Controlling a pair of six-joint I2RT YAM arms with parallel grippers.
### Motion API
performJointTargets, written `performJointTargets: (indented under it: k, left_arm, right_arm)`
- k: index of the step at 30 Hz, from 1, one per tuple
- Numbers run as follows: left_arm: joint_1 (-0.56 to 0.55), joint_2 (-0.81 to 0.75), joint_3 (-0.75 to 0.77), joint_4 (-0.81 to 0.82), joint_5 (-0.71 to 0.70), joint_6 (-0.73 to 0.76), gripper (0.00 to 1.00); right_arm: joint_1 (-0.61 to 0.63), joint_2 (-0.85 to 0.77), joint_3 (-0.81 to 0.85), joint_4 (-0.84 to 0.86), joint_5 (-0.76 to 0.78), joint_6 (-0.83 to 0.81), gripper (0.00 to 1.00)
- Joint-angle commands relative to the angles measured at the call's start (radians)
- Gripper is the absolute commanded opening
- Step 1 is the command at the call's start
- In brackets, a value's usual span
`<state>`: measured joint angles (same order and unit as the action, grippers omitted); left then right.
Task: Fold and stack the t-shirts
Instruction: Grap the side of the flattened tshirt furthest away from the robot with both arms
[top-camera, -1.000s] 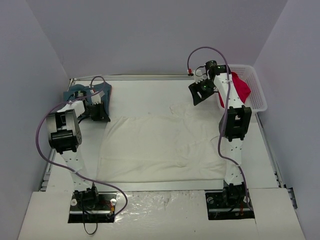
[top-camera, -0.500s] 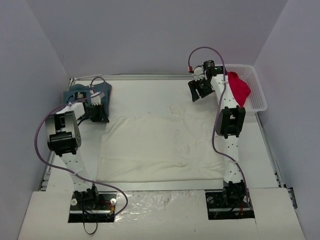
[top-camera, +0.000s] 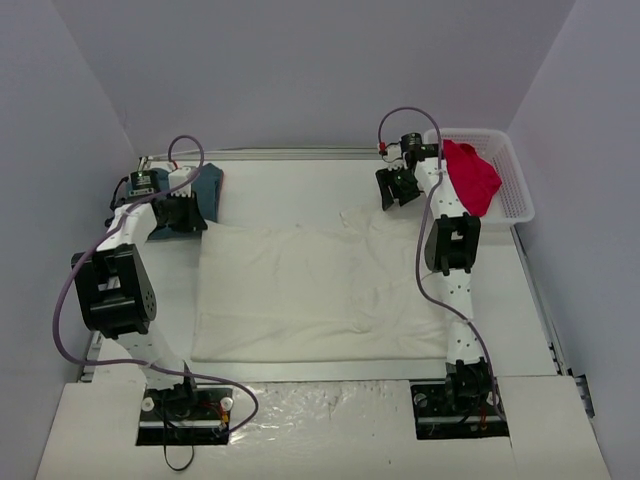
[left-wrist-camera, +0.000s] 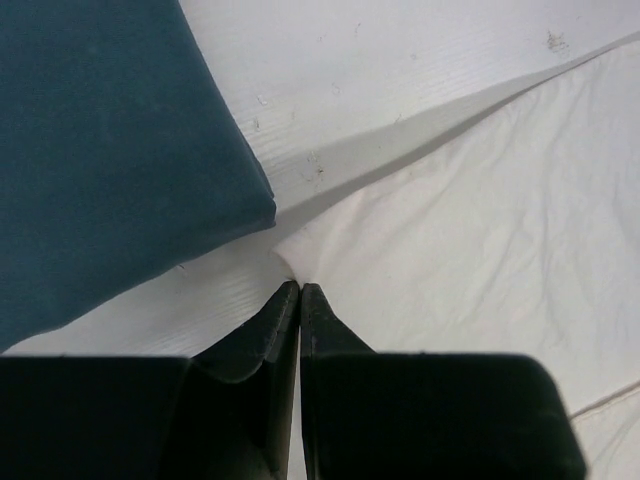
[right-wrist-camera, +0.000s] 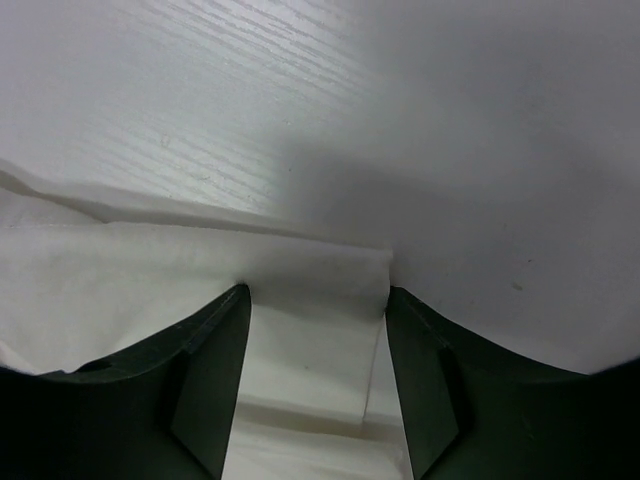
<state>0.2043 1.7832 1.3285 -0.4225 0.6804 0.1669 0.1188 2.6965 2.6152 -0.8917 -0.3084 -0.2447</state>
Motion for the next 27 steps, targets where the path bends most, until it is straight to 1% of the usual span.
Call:
performJointTargets:
  k: [1, 5, 7, 9, 10, 12, 13, 14, 18, 19, 23, 26, 27]
  left_arm:
    - [0.010, -0.047, 0.005, -0.027, 0.010, 0.033, 0.02]
    - [0.010, -0.048, -0.012, -0.022, 0.010, 0.036, 0.02]
    - [0.010, -0.044, -0.018, -0.021, 0.013, 0.039, 0.02]
    - [0.010, -0.039, -0.025, -0.019, 0.016, 0.042, 0.02]
    - [0.010, -0.038, -0.025, -0.022, 0.016, 0.042, 0.02]
    - [0.010, -0.031, -0.025, -0.024, 0.018, 0.045, 0.02]
    - [0.010, -0.030, -0.025, -0.025, 0.021, 0.045, 0.02]
    - [0.010, -0.028, -0.026, -0.024, 0.022, 0.045, 0.02]
    - [0.010, -0.022, -0.029, -0.024, 0.030, 0.048, 0.02]
    - [0.010, -0.022, -0.029, -0.027, 0.030, 0.048, 0.02]
    - [0.010, -0.031, -0.022, -0.035, 0.024, 0.054, 0.02]
    - [0.010, -0.044, -0.003, -0.058, 0.037, 0.060, 0.02]
    - [0.010, -0.054, 0.001, -0.065, 0.042, 0.063, 0.02]
  right_arm:
    - [-0.001, 0.023, 0.055, -0.012, 0.023, 0.030, 0.52]
    - [-0.005, 0.037, 0.074, -0.013, 0.019, 0.033, 0.51]
    - [-0.010, 0.043, 0.085, -0.013, 0.014, 0.036, 0.48]
    - [-0.016, 0.046, 0.089, -0.015, 0.000, 0.035, 0.40]
    - [-0.019, 0.048, 0.092, -0.016, -0.009, 0.033, 0.27]
    - [-0.025, 0.049, 0.094, -0.018, -0.018, 0.032, 0.16]
    - [-0.027, 0.049, 0.092, -0.019, -0.021, 0.028, 0.09]
    - [-0.027, 0.048, 0.092, -0.021, -0.023, 0.024, 0.06]
    - [-0.030, 0.042, 0.097, -0.020, -0.011, 0.021, 0.04]
    - [-0.033, 0.043, 0.100, -0.023, -0.011, 0.021, 0.00]
    - [-0.033, 0.025, 0.100, -0.023, -0.001, 0.013, 0.00]
    - [-0.033, -0.042, 0.082, -0.023, -0.012, 0.002, 0.00]
    - [-0.034, -0.064, 0.047, -0.021, -0.020, -0.013, 0.00]
